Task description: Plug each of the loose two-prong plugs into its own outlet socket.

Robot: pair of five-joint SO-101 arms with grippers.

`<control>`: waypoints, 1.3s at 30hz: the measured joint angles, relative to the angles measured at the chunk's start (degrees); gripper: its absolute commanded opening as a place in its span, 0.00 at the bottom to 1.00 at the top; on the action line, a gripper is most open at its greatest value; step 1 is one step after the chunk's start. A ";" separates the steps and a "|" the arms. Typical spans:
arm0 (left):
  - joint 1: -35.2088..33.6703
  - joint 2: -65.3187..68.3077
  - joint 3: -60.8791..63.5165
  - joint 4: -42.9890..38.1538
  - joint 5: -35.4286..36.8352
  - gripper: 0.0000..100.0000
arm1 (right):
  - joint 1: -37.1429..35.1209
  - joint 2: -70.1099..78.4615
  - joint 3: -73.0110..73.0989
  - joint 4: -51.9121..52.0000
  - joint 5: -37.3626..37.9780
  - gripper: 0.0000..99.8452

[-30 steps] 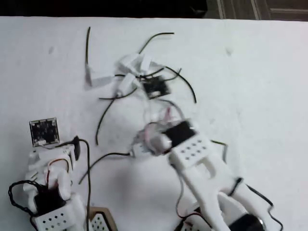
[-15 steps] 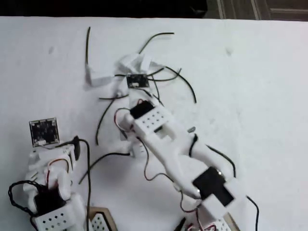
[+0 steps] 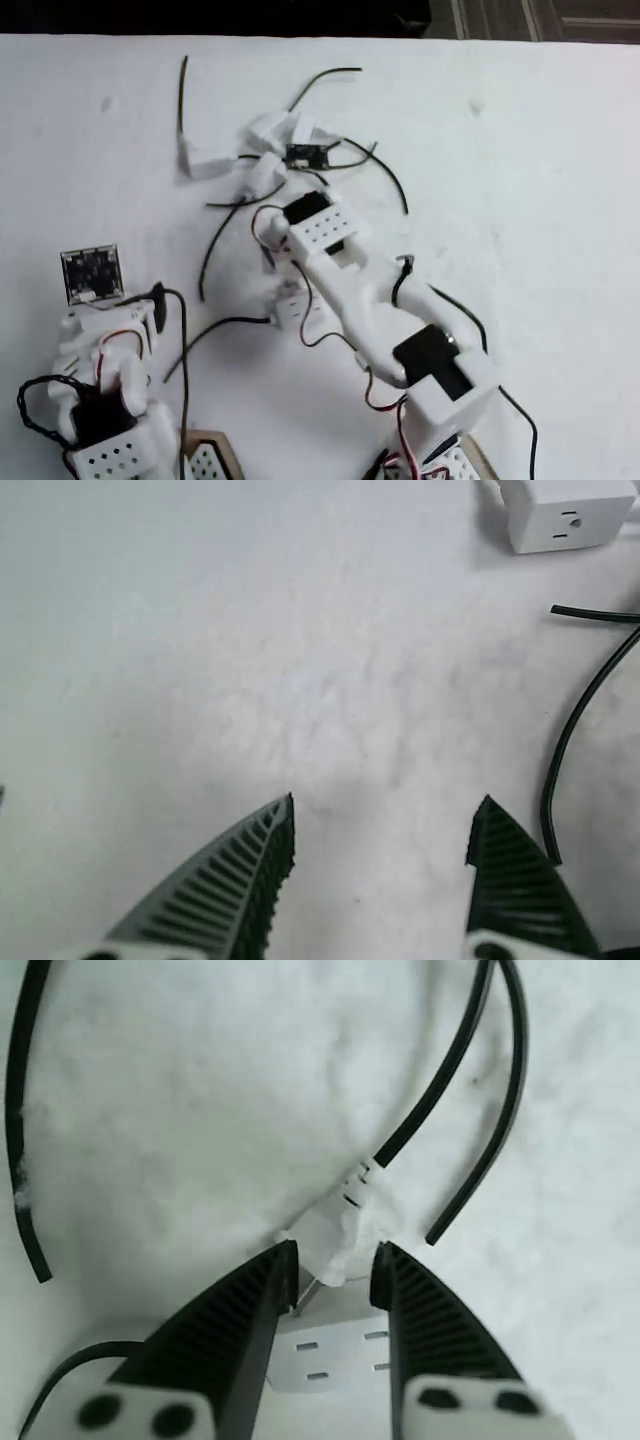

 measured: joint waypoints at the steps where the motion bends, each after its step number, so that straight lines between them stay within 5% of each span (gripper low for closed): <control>1: 0.00 0.00 0.00 0.00 0.00 0.29 | 0.00 0.09 0.09 0.00 0.00 0.18; 18: 0.00 0.00 0.00 0.00 0.00 0.29 | -1.14 9.32 -5.19 -1.58 0.00 0.14; 24: 0.00 0.00 0.00 0.00 0.00 0.29 | -1.05 9.76 -5.63 -1.49 0.00 0.01; 31: 0.00 0.00 0.00 0.00 -1.93 0.28 | -0.79 9.32 -6.95 0.97 0.00 0.02; 39: 2.20 -0.09 1.14 0.00 -2.64 0.28 | -1.05 -3.69 -8.62 9.76 8.62 0.02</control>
